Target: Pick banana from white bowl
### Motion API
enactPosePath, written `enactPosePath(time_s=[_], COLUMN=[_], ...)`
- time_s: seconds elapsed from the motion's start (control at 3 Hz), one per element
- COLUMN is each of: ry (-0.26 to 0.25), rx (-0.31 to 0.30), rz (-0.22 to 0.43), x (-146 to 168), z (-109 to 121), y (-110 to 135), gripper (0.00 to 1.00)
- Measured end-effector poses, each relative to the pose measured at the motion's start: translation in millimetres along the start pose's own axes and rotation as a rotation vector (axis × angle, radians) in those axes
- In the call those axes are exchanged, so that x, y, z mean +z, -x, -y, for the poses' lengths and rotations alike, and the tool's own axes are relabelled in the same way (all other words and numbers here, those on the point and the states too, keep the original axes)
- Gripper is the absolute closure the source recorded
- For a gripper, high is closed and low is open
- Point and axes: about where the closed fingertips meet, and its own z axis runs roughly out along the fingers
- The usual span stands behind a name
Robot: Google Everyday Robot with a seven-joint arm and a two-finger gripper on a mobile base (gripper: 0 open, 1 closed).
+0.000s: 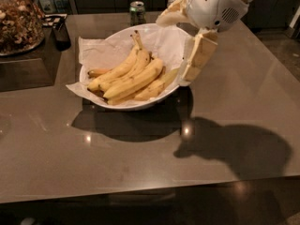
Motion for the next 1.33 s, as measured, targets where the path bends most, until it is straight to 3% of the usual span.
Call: enactPosePath(time_s=[0.67, 1.33], ry=[0.060, 0.081], rx=[-0.068, -0.090], rz=[0.106, 0.179], x=[41.2, 67.9], z=[16.1, 27.3], y=[16.7, 24.5], gripper=[0.21, 0.29])
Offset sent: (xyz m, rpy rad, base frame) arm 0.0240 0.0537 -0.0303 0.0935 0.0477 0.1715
